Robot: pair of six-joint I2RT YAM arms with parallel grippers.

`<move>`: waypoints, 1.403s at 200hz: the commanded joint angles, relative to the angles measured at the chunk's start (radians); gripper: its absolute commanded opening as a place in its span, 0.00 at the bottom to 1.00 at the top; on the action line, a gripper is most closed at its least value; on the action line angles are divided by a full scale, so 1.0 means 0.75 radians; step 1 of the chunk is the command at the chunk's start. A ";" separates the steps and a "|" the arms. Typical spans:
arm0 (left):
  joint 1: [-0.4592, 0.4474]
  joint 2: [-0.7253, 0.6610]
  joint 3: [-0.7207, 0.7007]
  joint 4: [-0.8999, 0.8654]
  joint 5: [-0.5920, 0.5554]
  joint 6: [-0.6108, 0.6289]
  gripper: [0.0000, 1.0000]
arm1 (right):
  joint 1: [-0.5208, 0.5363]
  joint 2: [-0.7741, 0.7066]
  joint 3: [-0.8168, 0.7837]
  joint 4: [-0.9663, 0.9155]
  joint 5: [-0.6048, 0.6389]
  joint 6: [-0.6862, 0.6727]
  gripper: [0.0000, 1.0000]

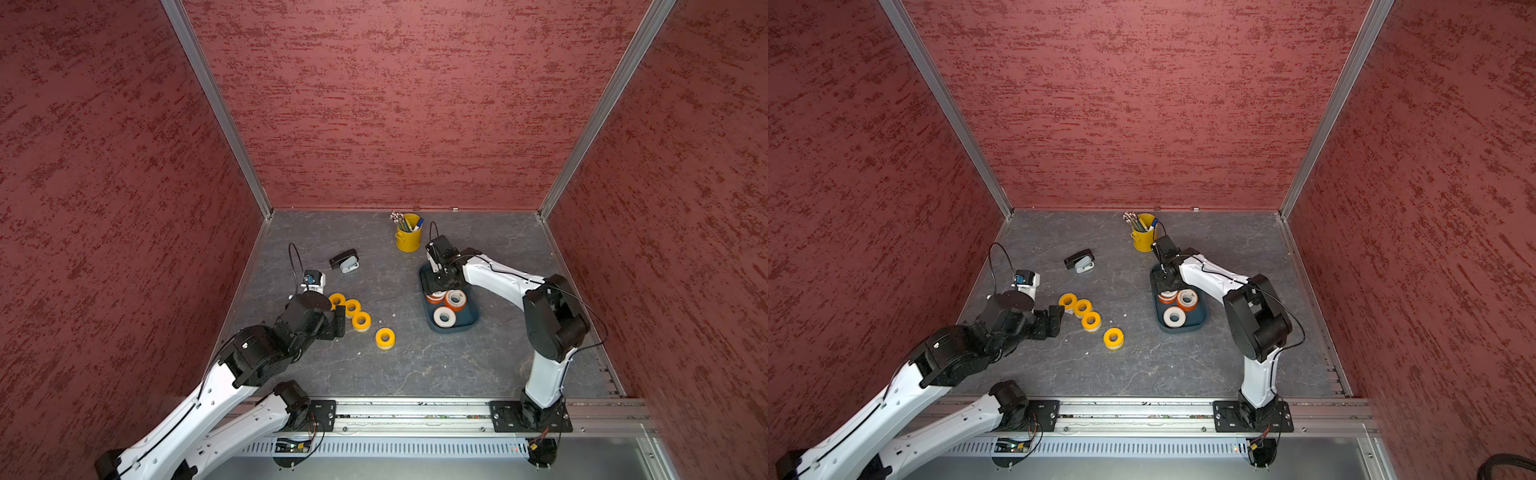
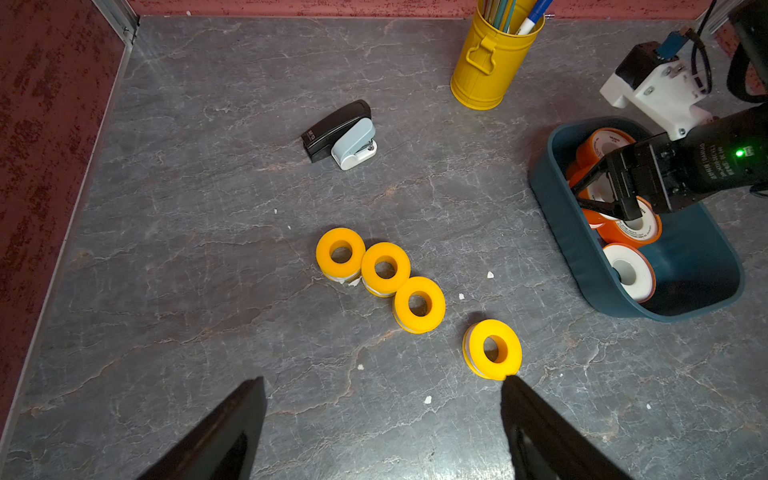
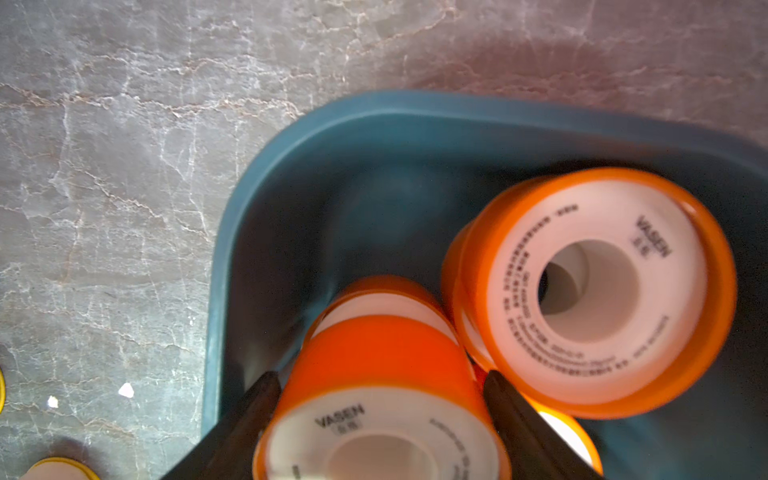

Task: Put the sealing tape into the storage box
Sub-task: Place the sealing tape in the storage box.

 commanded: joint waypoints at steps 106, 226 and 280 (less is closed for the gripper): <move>0.008 -0.006 -0.011 0.011 0.013 0.016 0.92 | -0.007 -0.036 0.000 0.058 0.007 0.000 0.80; 0.009 -0.009 -0.012 0.010 0.011 0.014 0.92 | -0.005 -0.271 -0.153 0.093 0.016 0.016 0.76; 0.010 -0.012 -0.008 0.008 0.005 0.010 0.92 | -0.005 -0.402 -0.317 0.136 -0.017 0.022 0.49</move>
